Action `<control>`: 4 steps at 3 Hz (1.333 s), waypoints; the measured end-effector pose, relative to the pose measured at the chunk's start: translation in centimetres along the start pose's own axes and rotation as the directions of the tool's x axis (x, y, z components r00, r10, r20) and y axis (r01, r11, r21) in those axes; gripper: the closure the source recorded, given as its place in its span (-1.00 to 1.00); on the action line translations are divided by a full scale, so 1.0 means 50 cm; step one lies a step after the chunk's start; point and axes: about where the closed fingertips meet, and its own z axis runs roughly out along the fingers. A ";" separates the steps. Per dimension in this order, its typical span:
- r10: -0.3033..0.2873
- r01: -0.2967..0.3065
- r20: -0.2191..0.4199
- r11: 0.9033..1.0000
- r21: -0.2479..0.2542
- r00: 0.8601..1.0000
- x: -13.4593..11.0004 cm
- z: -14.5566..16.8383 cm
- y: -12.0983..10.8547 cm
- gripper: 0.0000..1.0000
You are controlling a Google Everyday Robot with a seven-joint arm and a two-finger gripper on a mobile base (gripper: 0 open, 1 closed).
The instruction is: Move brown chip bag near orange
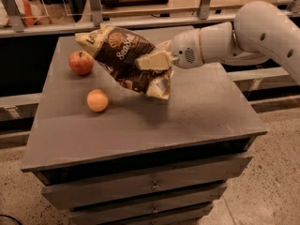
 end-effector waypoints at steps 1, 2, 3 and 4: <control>-0.020 0.020 -0.008 1.000 0.006 1.000 0.004 0.006 0.000 1.00; -0.028 0.028 -0.015 0.999 0.015 0.999 0.011 0.011 0.001 1.00; -0.019 0.020 -0.023 0.999 0.027 1.000 0.020 0.015 0.000 0.66; -0.005 0.007 -0.039 0.999 0.054 0.999 0.026 0.017 -0.003 0.16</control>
Offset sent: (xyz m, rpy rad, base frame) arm 0.0011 -0.0010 -0.0121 -0.0387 -0.0333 -0.0179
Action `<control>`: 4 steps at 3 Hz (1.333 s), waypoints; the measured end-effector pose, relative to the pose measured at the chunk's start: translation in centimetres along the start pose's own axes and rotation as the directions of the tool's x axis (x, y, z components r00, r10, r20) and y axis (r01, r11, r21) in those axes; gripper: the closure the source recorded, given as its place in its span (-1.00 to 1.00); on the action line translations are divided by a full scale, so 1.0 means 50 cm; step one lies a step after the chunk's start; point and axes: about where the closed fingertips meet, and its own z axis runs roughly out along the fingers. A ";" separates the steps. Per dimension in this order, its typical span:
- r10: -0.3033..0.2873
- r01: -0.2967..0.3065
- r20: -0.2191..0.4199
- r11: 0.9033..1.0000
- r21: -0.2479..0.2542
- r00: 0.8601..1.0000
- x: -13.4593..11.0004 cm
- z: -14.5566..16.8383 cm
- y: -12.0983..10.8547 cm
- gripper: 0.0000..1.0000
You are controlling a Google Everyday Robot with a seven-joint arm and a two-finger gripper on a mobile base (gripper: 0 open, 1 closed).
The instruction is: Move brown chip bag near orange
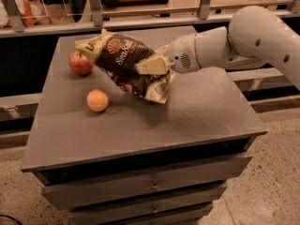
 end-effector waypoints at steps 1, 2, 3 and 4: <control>0.004 -0.004 -0.007 1.000 0.014 1.000 0.001 0.001 -0.001 -0.27; 0.007 -0.007 -0.012 1.000 0.027 1.000 0.002 0.002 -0.001 -0.76; 0.007 -0.006 -0.015 0.999 0.033 1.000 0.002 0.002 -0.001 -1.00; 0.004 -0.003 -0.008 0.999 0.046 1.000 -0.004 -0.006 -0.008 -1.00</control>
Offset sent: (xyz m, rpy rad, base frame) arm 0.0024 -0.0053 -0.0018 -0.0225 0.0018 -0.0483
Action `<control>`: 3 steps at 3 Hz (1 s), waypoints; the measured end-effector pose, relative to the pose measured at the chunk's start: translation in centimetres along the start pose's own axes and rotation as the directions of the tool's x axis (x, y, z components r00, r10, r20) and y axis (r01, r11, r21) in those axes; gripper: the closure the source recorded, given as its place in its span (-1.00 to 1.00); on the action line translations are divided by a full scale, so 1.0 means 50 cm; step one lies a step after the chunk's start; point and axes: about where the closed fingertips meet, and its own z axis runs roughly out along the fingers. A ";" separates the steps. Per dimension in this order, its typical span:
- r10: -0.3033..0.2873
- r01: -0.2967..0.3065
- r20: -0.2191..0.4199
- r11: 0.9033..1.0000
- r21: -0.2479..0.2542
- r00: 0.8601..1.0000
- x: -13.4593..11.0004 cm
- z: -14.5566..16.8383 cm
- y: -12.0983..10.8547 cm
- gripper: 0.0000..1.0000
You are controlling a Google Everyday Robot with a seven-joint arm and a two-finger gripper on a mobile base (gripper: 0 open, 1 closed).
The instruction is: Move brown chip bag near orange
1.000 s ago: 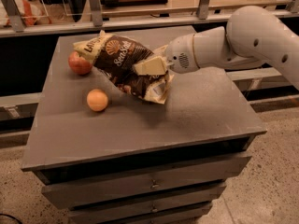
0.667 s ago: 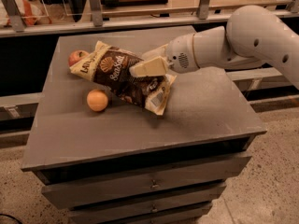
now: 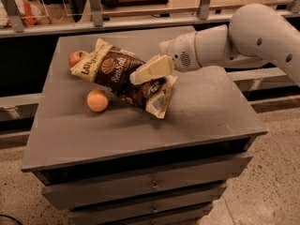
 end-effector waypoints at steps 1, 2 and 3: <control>-0.016 0.015 0.007 0.998 0.062 1.000 -0.009 -0.042 -0.034 -1.00; -0.044 0.044 -0.006 0.989 0.139 0.999 -0.013 -0.101 -0.078 -1.00; -0.044 0.044 -0.006 0.989 0.139 0.999 -0.013 -0.101 -0.078 -1.00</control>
Offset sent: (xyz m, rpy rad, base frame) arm 0.0305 -0.1027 0.0368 -0.0996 -0.1351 -0.1858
